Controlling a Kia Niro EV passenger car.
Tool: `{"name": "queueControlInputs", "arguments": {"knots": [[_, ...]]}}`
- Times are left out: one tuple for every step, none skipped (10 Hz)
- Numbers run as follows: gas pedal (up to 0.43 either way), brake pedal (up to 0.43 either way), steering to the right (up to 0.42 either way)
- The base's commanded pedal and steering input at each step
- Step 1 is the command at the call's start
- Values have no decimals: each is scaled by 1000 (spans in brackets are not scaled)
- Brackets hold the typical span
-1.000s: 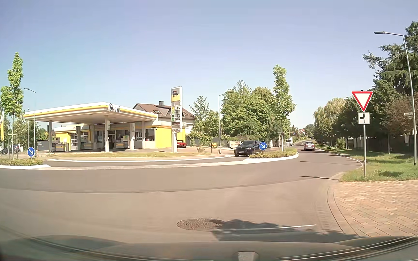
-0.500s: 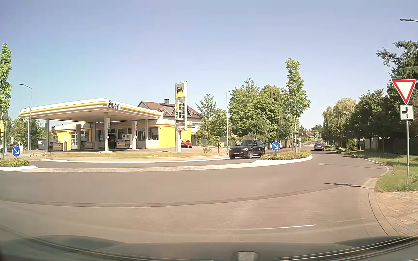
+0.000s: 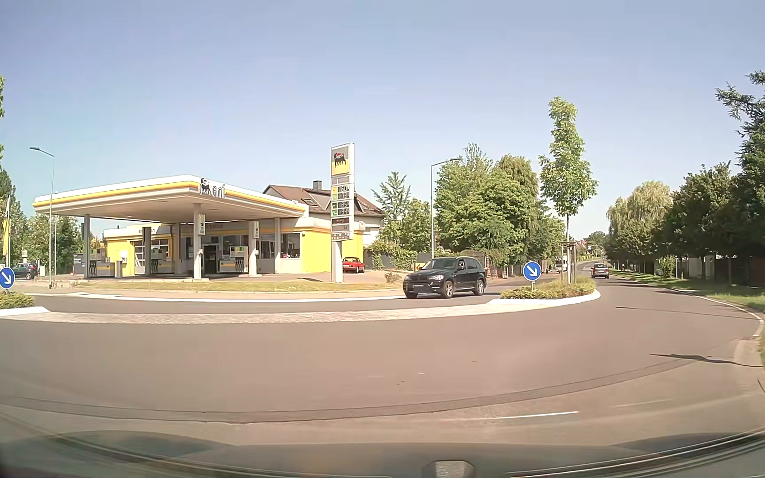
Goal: Follow the waypoints while adhering to traffic rules and regulations
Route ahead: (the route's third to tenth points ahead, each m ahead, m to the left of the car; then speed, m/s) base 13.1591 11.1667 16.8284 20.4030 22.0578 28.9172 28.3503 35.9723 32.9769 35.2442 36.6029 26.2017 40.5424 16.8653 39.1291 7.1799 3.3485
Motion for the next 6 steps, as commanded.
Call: {"name": "queueControlInputs", "arguments": {"knots": [[0,305,-64],[0,305,-63],[0,305,-62],[0,305,-61],[0,311,-61],[0,305,-60]]}}
